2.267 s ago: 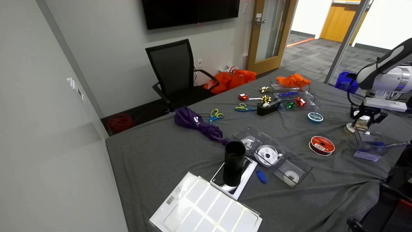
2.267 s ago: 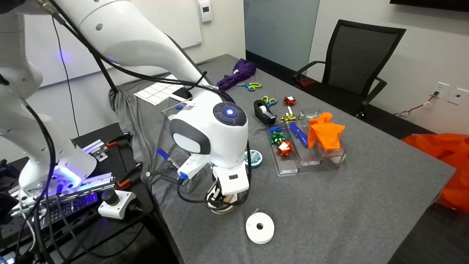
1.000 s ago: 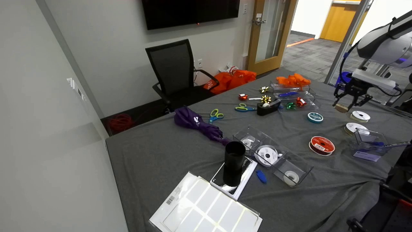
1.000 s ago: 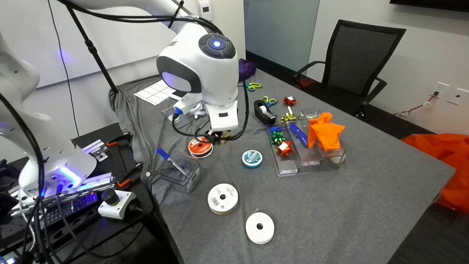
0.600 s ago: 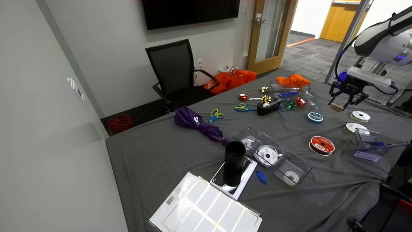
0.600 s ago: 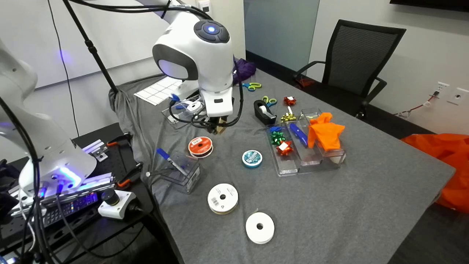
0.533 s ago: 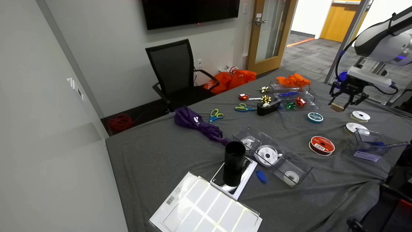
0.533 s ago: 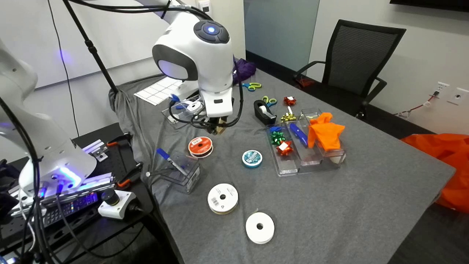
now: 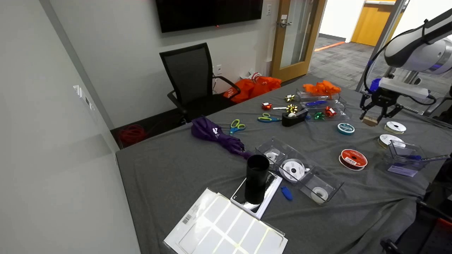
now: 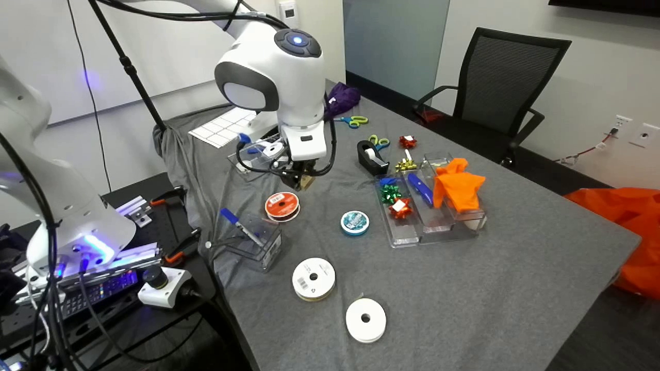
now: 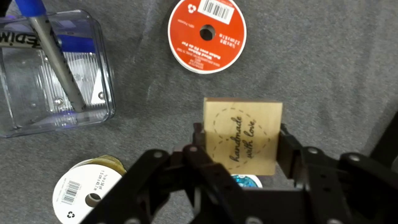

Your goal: Move the object across the table and place it in the box

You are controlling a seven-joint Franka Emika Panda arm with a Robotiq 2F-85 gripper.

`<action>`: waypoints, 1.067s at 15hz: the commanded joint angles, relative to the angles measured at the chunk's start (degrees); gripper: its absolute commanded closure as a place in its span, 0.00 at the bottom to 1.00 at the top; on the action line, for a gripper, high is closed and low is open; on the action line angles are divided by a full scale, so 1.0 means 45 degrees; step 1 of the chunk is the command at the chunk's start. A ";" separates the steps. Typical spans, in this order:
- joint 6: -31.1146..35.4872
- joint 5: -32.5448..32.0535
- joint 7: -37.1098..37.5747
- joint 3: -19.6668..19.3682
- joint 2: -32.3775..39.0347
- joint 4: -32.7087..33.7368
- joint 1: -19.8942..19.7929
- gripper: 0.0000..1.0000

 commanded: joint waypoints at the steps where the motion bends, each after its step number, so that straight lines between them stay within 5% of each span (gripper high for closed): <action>1: 0.0676 -0.0834 0.0205 0.0200 -0.1063 -0.1309 0.0754 0.69; 10: 0.4414 -0.5037 0.0617 0.1444 -0.3065 -0.4383 0.2832 0.69; 13: 0.5732 -0.5451 0.0531 0.1871 -0.3478 -0.5335 0.3041 0.69; 14: 0.4989 -0.5153 0.0585 0.1837 -0.2813 -0.4400 0.2905 0.69; 15: 0.5112 -0.5155 0.0611 0.1937 -0.2899 -0.4585 0.2943 0.44; 16: 0.5098 -0.5153 0.0624 0.1950 -0.2901 -0.4574 0.2942 0.44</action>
